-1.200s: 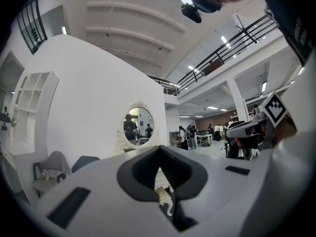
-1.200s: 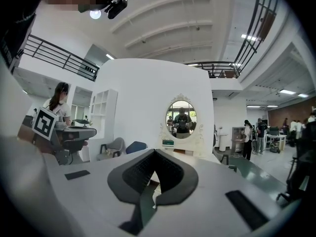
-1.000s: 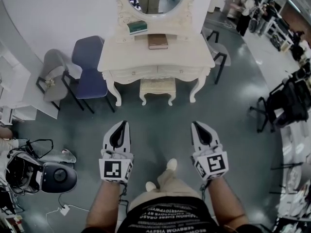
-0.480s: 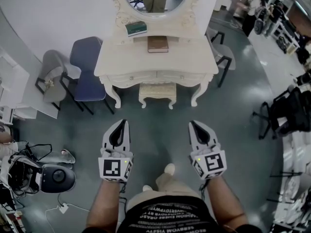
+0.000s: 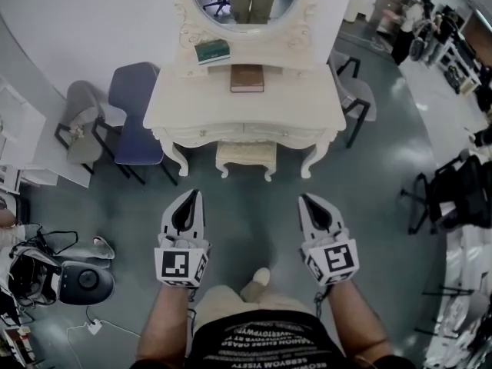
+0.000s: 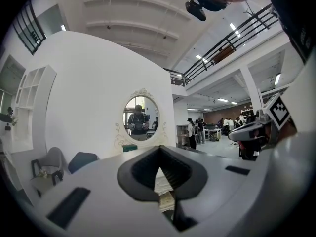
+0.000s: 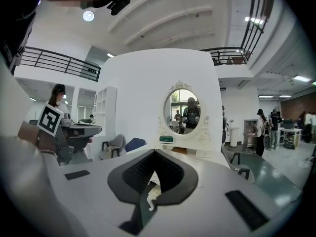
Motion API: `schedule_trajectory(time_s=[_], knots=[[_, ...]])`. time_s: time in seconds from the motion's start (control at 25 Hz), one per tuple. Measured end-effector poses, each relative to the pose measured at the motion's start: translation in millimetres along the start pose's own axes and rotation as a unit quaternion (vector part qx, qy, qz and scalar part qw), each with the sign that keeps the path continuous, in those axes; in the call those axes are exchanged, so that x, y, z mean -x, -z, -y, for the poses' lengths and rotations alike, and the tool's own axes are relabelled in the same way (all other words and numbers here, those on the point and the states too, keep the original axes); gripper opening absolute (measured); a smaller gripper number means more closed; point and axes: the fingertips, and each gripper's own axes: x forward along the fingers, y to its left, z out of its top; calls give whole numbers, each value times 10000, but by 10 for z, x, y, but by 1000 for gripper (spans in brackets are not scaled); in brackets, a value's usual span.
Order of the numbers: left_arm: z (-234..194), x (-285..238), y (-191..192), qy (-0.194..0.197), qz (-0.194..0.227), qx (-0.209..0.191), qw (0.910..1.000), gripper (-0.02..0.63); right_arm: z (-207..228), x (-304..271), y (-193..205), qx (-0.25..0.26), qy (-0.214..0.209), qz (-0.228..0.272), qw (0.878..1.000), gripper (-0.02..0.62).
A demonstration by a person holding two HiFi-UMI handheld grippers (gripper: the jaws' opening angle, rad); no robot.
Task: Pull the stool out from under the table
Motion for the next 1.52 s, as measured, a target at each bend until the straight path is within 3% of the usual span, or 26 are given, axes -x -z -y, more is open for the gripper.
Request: schedule_trajectory(time_s=[0.48, 1.16, 1.36, 1.52], knots=[[-300, -378, 249, -111, -267, 13, 9996, 2, 243, -566, 152, -154, 4, -99, 9998, 2], [-1144, -1692, 794, 705, -642, 41, 9954, 2, 337, -2010, 492, -481, 545, -511, 9960, 2], [-1255, -2056, 940, 810, -666, 224, 9942, 2, 449, -2332, 651, -490, 676, -572, 9949, 2], [-1355, -2298, 1177, 891, -731, -38, 9933, 2, 501, -2557, 856, -557, 705, -631, 9940, 2]])
